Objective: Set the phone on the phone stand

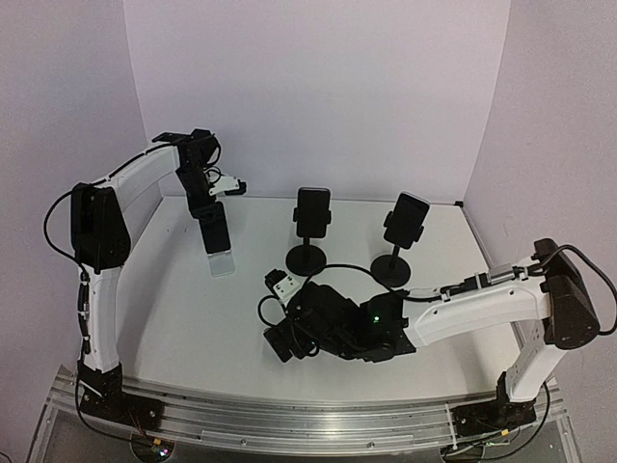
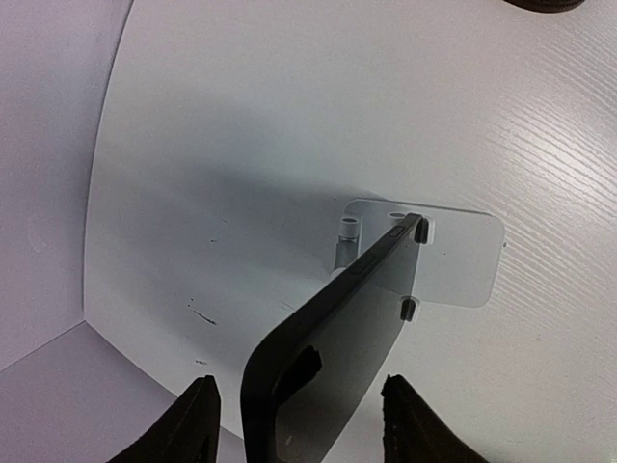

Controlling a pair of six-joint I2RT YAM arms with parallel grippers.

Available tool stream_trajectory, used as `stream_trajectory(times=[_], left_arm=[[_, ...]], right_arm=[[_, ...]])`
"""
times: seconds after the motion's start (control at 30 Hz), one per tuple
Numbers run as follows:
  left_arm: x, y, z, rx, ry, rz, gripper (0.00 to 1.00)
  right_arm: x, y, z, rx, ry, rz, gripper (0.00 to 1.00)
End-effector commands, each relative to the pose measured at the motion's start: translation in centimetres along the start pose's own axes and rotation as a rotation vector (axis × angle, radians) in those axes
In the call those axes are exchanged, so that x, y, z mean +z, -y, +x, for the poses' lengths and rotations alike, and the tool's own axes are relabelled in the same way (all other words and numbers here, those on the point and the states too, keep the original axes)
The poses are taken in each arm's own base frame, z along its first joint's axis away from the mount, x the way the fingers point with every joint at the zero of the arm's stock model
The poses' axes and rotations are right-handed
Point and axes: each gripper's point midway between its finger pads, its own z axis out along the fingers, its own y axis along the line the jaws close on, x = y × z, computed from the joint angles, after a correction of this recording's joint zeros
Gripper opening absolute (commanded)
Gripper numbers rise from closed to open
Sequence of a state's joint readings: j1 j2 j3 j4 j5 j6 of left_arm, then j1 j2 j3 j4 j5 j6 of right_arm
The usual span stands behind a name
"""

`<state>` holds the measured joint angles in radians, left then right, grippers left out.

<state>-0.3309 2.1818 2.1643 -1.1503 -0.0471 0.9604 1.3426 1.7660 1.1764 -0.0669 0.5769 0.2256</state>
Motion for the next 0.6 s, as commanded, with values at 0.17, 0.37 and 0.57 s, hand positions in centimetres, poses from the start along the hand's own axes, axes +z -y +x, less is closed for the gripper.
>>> stream_trajectory(times=[0.17,0.37,0.57], left_arm=[[-6.6,-1.8,-2.7,-0.040,0.171,-0.074,0.89],[-11.4,-0.8,-4.2,-0.077,0.323,-0.073,0.99],[-19.1,0.5,-5.6,-0.149,0.559,-0.120,1.00]], right_arm=[[-0.7,-0.3,-2.7,0.036,0.058,-0.008,0.98],[-1.0,1.4,-3.1,0.127,0.047,-0.020,0.98],[-5.8,3.9,-13.2,0.120,0.194,0.004,0.98]])
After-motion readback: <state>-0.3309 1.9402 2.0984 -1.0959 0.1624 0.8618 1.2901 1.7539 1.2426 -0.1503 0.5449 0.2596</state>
